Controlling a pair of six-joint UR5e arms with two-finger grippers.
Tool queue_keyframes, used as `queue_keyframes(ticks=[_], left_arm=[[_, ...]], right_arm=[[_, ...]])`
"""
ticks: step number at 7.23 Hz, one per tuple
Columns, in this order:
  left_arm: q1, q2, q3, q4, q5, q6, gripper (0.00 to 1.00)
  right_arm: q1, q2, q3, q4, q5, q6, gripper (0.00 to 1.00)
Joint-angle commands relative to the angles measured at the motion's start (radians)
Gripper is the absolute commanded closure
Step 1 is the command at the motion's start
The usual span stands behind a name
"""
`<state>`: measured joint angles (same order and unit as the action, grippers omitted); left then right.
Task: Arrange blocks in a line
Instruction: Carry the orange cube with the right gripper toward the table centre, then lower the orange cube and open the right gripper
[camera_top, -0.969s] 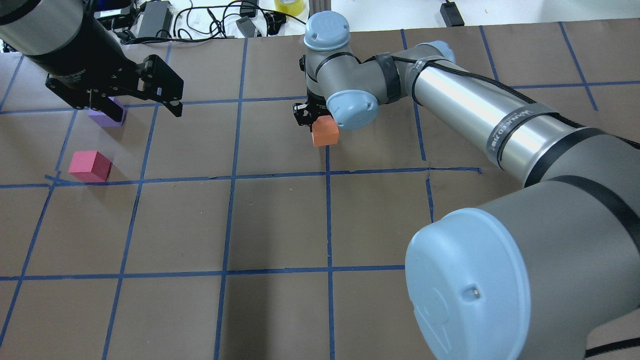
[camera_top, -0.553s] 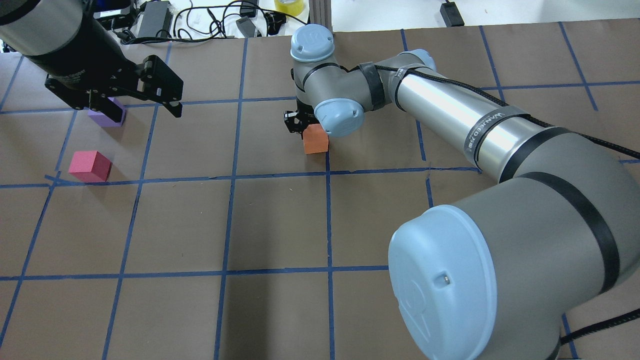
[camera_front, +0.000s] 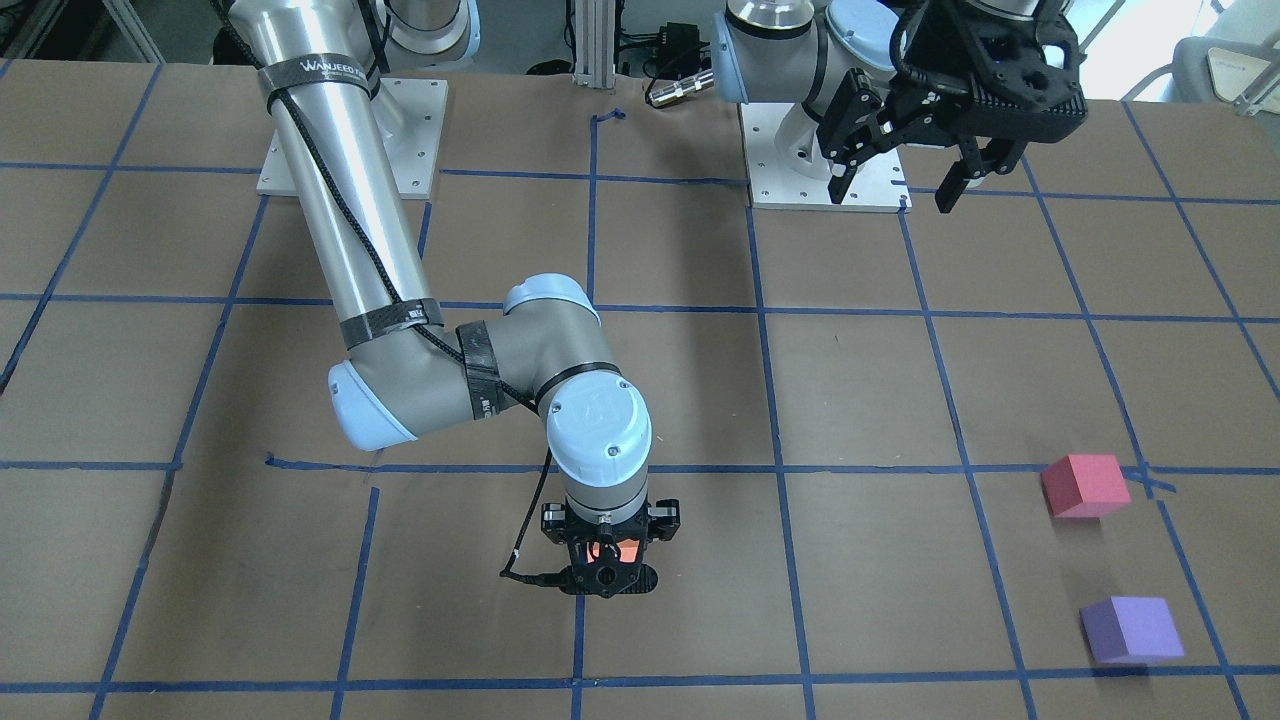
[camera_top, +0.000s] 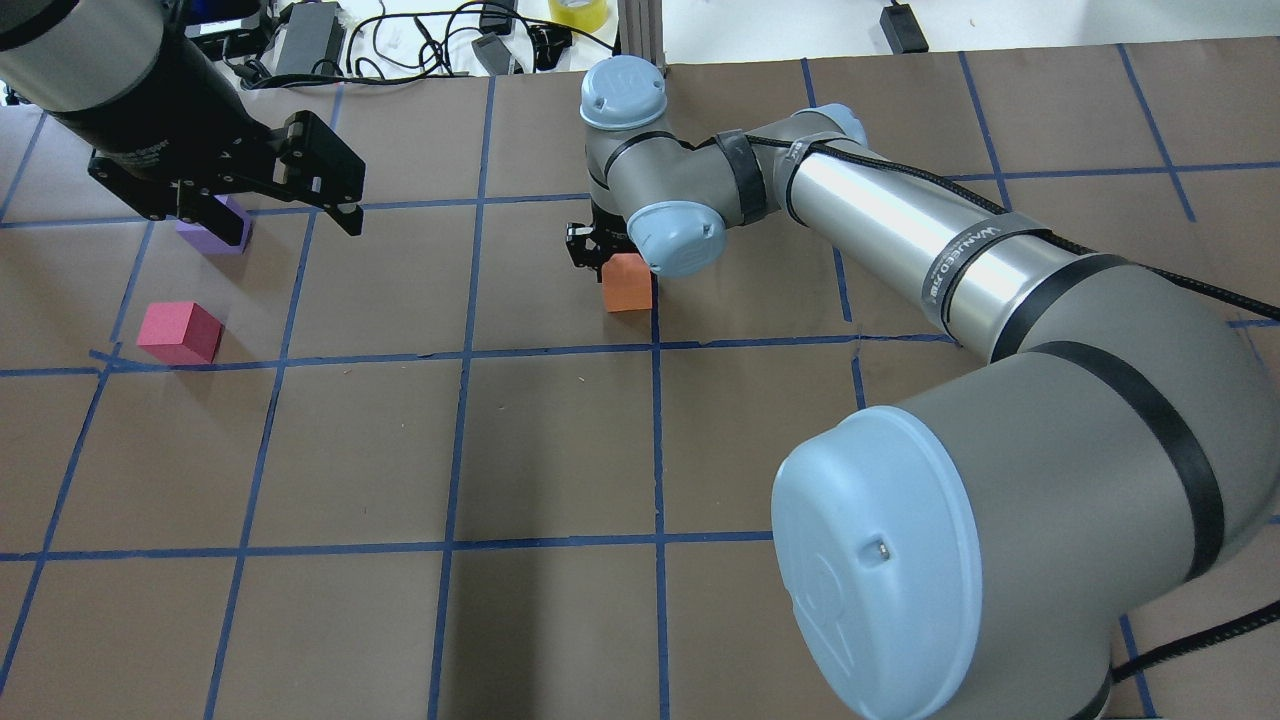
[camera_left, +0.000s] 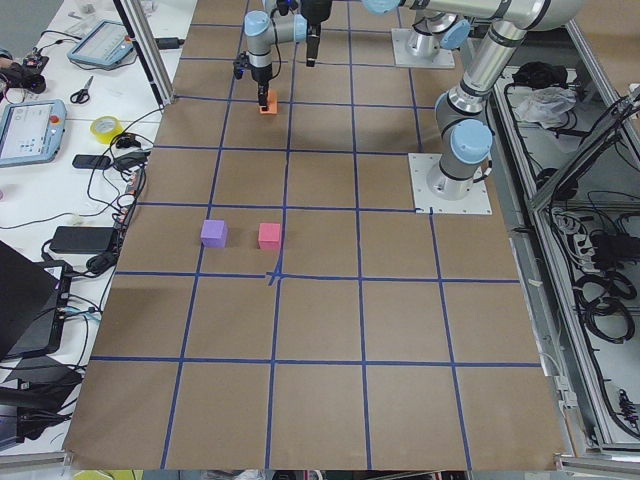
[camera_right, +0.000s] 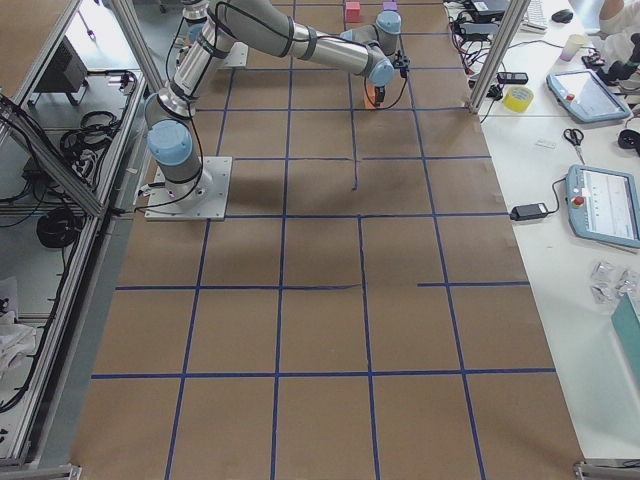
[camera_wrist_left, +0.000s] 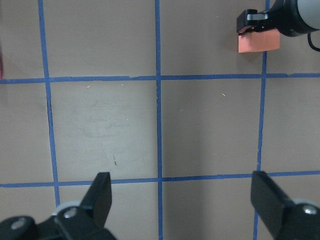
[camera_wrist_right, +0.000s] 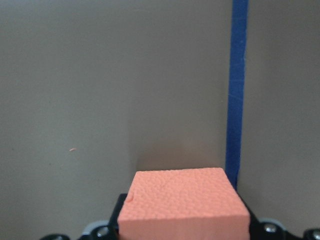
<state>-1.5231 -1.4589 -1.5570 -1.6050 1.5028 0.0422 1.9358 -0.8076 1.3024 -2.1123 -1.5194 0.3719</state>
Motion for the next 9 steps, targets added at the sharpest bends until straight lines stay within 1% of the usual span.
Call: queue_keyframes(ticks=[1, 3, 4, 5, 7, 8, 9], left_arm=[[-0.002, 0.000, 0.000, 0.000, -0.001, 0.001, 0.00], [-0.002, 0.000, 0.000, 0.000, -0.001, 0.001, 0.00], [0.000, -0.001, 0.000, 0.002, -0.001, 0.001, 0.00], [0.000, 0.000, 0.000, 0.000, -0.001, 0.001, 0.00], [0.001, -0.001, 0.000, 0.000, 0.001, 0.001, 0.00], [0.000, -0.001, 0.000, 0.000, 0.001, 0.001, 0.00], [0.001, -0.001, 0.000, 0.002, 0.001, 0.001, 0.00]], right_arm=[[0.000, -0.010, 0.000, 0.003, 0.001, 0.028, 0.00], [-0.001, -0.082, -0.009, 0.038, -0.001, 0.028, 0.00], [-0.003, -0.143, -0.002, 0.119, -0.016, 0.030, 0.00], [-0.036, -0.216, 0.015, 0.229, -0.016, 0.030, 0.00], [-0.075, -0.376, 0.023, 0.400, -0.018, 0.027, 0.00], [-0.098, -0.446, 0.037, 0.467, -0.016, 0.013, 0.00], [-0.127, -0.505, 0.073, 0.475, -0.016, -0.007, 0.00]])
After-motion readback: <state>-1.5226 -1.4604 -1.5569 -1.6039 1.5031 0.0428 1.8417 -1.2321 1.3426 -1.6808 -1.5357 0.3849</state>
